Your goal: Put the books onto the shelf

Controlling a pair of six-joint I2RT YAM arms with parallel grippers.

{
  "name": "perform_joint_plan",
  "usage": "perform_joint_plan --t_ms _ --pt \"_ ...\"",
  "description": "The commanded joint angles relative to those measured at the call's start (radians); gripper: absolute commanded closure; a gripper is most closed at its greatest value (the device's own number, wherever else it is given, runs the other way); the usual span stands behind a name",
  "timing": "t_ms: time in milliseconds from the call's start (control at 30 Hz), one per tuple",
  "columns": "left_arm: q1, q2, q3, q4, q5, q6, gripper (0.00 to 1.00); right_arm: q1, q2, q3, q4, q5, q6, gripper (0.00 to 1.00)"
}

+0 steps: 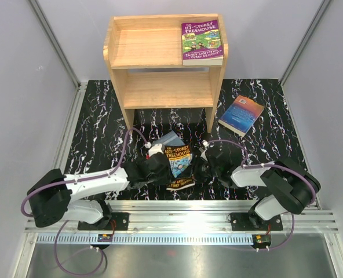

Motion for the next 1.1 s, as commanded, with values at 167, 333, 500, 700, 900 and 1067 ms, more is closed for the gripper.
perform_joint_plan --t_ms 167,333,500,700,900,1067 --pt "-0.018 -0.121 0.048 0.086 -0.040 -0.009 1.00 0.070 -0.229 0.004 -0.287 0.038 -0.023 1.00" --pt "-0.027 -0.158 0.100 0.008 -0.086 0.032 1.00 0.096 -0.485 0.223 -0.688 0.156 -0.135 1.00" --pt "-0.058 -0.202 0.304 -0.148 -0.201 0.107 0.54 0.096 -0.572 0.646 -1.045 0.270 -0.270 1.00" --pt "-0.079 -0.245 0.484 -0.264 -0.275 0.195 0.01 0.095 -0.400 1.212 -1.223 0.320 -0.426 1.00" --pt "-0.081 -0.421 0.341 -0.281 -0.291 0.123 0.01 0.088 -0.045 1.958 -1.473 0.428 -0.624 1.00" --pt "-0.081 -0.520 0.238 -0.316 -0.309 0.087 0.01 -0.127 0.203 2.252 -1.473 0.185 -0.556 1.00"
